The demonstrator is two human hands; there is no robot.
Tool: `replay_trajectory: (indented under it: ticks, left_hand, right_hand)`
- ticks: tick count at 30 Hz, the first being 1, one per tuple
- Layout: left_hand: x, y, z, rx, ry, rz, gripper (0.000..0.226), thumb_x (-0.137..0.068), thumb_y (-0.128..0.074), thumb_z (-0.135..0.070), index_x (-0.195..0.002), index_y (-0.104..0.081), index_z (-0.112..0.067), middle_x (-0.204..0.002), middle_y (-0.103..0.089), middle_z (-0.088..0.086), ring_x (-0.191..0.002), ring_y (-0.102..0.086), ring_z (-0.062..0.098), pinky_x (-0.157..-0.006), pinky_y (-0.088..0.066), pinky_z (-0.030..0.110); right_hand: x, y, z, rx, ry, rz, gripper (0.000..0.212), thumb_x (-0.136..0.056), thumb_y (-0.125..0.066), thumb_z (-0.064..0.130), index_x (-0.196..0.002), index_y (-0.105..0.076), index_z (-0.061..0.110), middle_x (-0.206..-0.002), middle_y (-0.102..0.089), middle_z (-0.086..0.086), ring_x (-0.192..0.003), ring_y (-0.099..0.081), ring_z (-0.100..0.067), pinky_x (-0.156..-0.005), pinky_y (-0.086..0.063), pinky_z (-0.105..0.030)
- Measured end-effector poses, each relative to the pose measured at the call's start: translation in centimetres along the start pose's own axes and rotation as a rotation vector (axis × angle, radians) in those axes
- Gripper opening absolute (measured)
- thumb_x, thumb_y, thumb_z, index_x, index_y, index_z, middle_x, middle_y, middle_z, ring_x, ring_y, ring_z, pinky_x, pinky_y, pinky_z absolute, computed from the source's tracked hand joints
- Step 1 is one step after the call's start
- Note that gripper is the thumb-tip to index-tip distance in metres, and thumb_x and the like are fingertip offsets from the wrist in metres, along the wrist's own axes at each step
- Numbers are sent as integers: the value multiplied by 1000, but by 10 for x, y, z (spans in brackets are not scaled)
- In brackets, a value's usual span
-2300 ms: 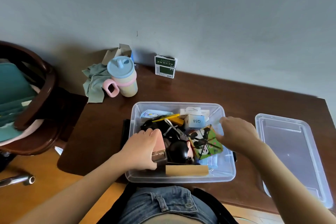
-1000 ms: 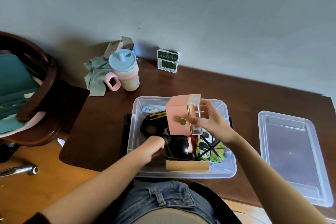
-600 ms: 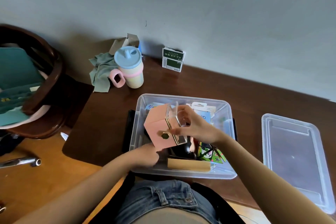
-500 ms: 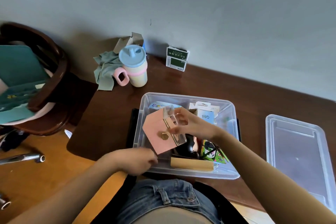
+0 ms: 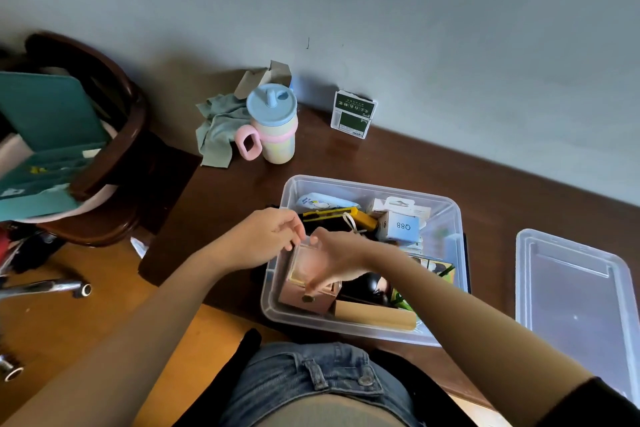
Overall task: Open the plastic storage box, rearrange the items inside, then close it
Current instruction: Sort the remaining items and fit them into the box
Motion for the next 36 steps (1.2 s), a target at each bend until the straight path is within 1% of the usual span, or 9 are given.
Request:
replay_trajectory:
  ticks: [5, 9, 13, 16, 21, 24, 27, 32, 36]
  left_hand:
    - [-7, -3, -9, -114, -98, -58, 30, -92, -43, -3, -97, -68, -18, -90, -64, -14, -90, -59, 1, -73, -41, 7]
    - [-17, -20, -10, -434, -156, -6, 31, -93, -39, -10, -108, -65, -19, -108, -62, -6, -100, -57, 13, -83, -44, 24]
    - [-23, -55, -4, -999, -239, 111, 28, -92, -37, -10, -110, -59, -13, -107, -63, 4, -99, -58, 23, -101, -30, 32]
    - [-25, -67, 5, -1197, -248, 189, 22, -89, -41, -7, -101, -59, -10, -98, -66, 5, -97, -60, 24, -113, -17, 35]
    - [-31, -70, 7, -1190, -268, 219, 21, -90, -44, -7, -103, -60, -11, -96, -66, 5, -88, -59, 26, -92, -34, 31]
    - [-31, -72, 9, -1185, -276, 234, 26, -88, -47, -7, -110, -60, -12, -103, -66, 4, -93, -59, 25, -92, -35, 31]
    - [-27, -77, 11, -1215, -274, 242, 25, -90, -43, -5, -109, -59, -11, -104, -65, 4, -96, -59, 25, -90, -35, 33]
    - [-25, -77, 12, -1220, -295, 252, 23, -92, -40, -4, -105, -57, -9, -102, -65, 7, -95, -58, 28, -87, -35, 34]
    - [-17, -80, 16, -1252, -330, 258, 23, -91, -37, -2, -108, -54, -4, -101, -62, 12, -91, -57, 31, -84, -33, 34]
  right_hand:
    - [-6, -24, 15, 310, -5, -114, 87, -62, -79, 55, -126, -36, 14, -111, -55, -8, -88, -52, -22, -67, -46, -31]
    - [-2, -26, 10, 197, -1, -66, 92, -70, -77, 47, -141, -27, 15, -123, -54, -9, -104, -54, -26, -84, -49, -36]
    - [2, 5, -7, 114, -22, -145, 41, -93, -52, 27, -132, -50, 15, -124, -60, -7, -113, -56, -24, -93, -48, -38]
    - [-1, 22, -13, 197, -50, -281, 36, -93, -44, 9, -125, -58, 19, -121, -62, -4, -110, -57, -24, -85, -51, -36]
    - [-26, 11, 1, 461, 9, -158, 46, -85, -53, -1, -126, -55, 21, -122, -58, -2, -110, -56, -25, -74, -47, -32]
    - [-37, 4, 9, 692, 28, -2, 37, -83, -57, 0, -119, -58, 13, -111, -63, -6, -100, -60, -26, -68, -45, -31]
    - [-43, 1, 12, 791, 62, 92, 53, -82, -60, -1, -132, -47, 12, -114, -59, -7, -90, -56, -26, -75, -53, -35]
    - [-49, -1, 12, 881, 70, -10, 38, -86, -57, 1, -123, -53, 10, -110, -64, -6, -95, -64, -28, -68, -54, -34]
    - [-50, 4, 7, 767, 58, -47, 28, -89, -55, 10, -116, -59, 15, -106, -62, -3, -94, -62, -25, -58, -42, -30]
Point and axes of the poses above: each hand's wrist, its own x-axis away from the middle knuckle, its own y-axis out of the back of the hand, z = x × y, the point moved 6 cm from there along -x, towards the middle knuckle
